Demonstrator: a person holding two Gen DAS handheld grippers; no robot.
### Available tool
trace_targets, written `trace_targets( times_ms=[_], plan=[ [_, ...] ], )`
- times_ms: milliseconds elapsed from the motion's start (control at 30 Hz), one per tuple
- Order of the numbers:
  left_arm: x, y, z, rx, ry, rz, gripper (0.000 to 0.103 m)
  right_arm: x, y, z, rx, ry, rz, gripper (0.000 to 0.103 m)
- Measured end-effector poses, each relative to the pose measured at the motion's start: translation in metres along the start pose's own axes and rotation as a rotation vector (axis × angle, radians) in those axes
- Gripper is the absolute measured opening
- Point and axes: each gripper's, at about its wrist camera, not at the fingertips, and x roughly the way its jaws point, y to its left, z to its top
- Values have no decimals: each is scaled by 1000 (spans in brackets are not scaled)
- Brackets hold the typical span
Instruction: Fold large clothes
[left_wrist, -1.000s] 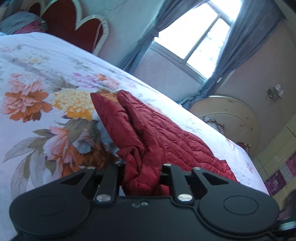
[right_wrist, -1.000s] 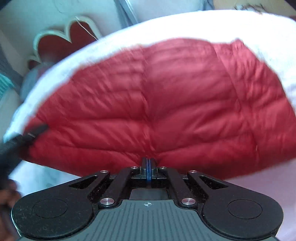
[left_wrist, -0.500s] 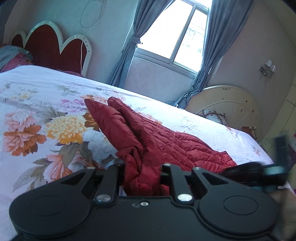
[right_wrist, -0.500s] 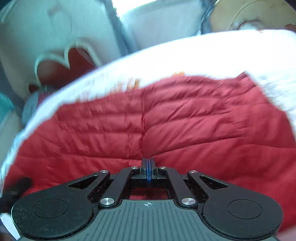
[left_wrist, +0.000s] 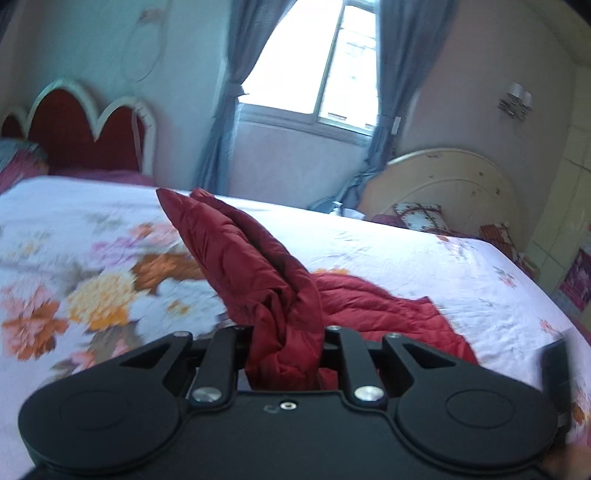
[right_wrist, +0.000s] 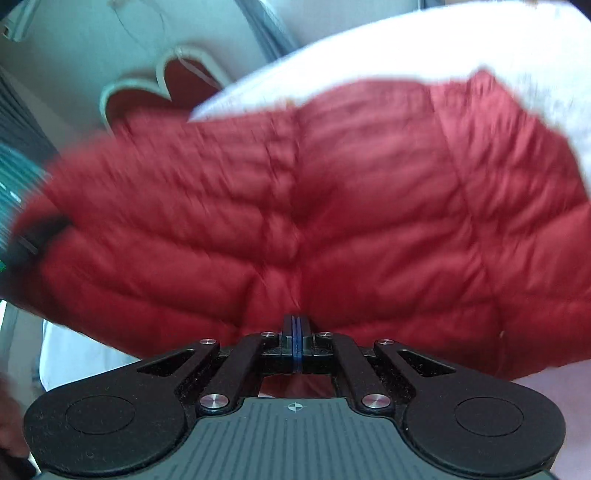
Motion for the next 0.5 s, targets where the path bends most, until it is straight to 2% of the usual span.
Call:
trace_targets(
  times_ms=[133, 267, 367, 500],
  plan=[
    [5, -50, 2, 96, -15, -6, 15, 8, -19, 3, 55, 33, 86, 0],
    [18, -90, 0, 147, -8, -14, 16, -33, -38, 8, 69, -66, 137, 0],
    [33, -115, -4, 169, 12, -34, 16, -70, -68, 15, 87, -139, 114, 0],
    [58, -146, -14, 193, 61, -67, 16, -120, -115, 21, 140, -244, 34, 0]
  ],
)
